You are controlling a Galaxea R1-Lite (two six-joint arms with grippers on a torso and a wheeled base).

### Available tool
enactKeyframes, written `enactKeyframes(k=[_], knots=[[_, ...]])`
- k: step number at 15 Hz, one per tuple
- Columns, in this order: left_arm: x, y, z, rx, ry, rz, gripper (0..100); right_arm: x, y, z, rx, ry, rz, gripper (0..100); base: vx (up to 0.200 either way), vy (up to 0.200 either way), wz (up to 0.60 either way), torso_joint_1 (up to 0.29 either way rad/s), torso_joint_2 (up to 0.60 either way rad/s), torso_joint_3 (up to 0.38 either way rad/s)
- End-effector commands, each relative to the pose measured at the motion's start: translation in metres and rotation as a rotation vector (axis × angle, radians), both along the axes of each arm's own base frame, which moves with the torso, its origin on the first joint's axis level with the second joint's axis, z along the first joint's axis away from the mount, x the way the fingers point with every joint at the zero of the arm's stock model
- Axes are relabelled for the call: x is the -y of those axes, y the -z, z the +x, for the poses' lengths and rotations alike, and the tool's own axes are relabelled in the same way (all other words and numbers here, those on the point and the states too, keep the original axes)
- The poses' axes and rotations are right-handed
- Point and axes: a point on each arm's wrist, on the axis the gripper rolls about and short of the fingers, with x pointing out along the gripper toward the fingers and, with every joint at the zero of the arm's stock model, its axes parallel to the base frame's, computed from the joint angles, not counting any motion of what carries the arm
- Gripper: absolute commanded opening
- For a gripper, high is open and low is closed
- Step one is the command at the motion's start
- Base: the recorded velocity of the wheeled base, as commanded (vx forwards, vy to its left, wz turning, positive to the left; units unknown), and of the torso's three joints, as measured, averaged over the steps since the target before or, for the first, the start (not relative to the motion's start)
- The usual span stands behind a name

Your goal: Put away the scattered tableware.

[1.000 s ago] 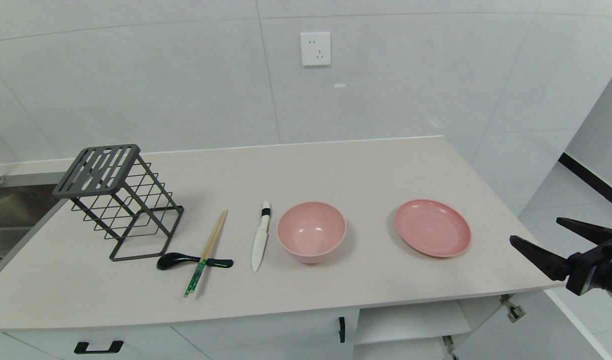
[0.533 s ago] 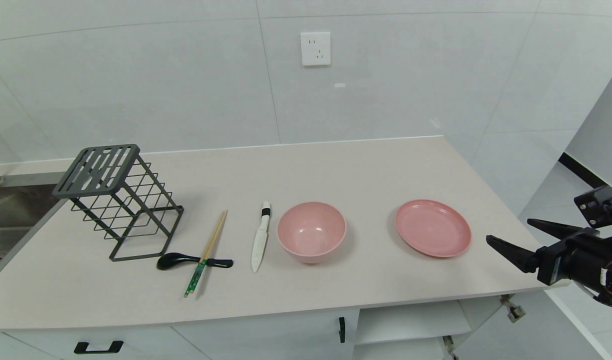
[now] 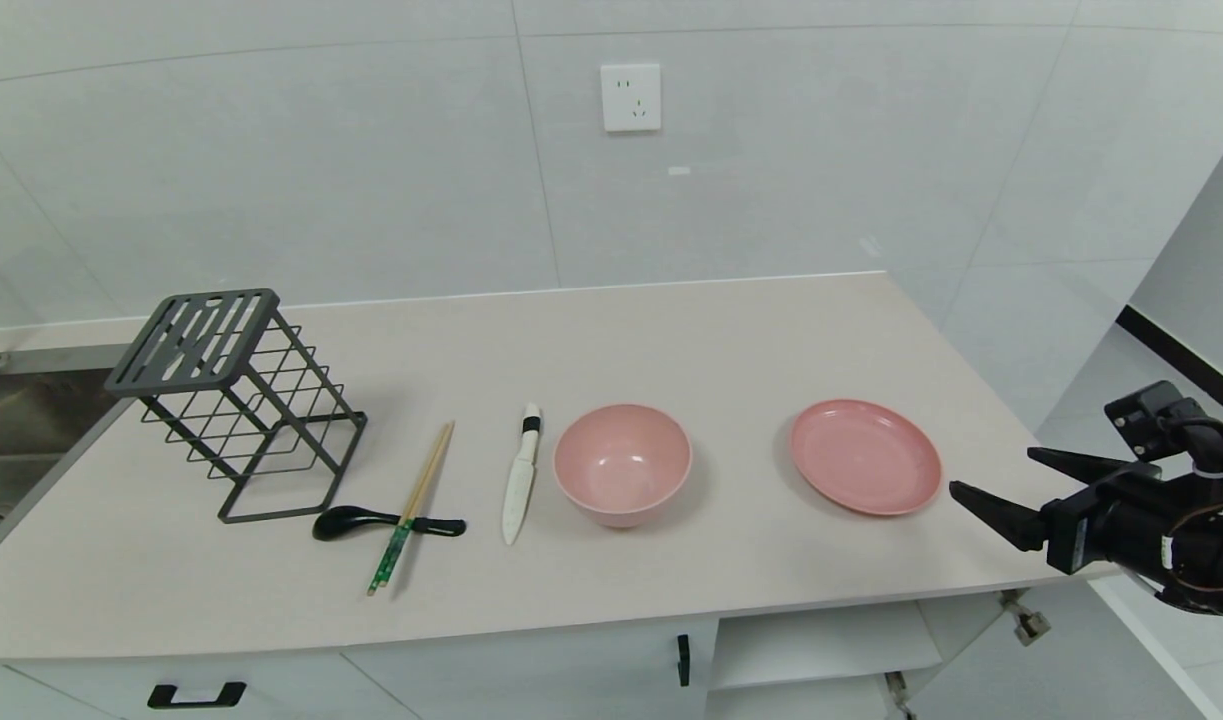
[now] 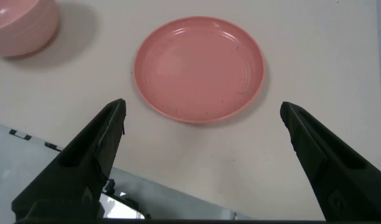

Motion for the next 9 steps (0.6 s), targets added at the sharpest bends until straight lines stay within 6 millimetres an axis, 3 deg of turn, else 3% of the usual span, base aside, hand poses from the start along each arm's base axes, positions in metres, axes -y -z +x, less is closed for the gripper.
enactKeyframes(k=[1, 9], knots=[[0.000, 0.000, 0.000, -0.001, 0.000, 0.003, 100, 0.000, 0.007, 0.004, -0.026, -0.002, -0.003, 100, 0.000, 0.000, 0.00, 0.000, 0.00, 0.000], [0.000, 0.000, 0.000, -0.001, 0.000, -0.006, 100, -0.002, 0.019, 0.032, -0.061, -0.016, -0.002, 100, 0.000, 0.000, 0.00, 0.000, 0.00, 0.000]])
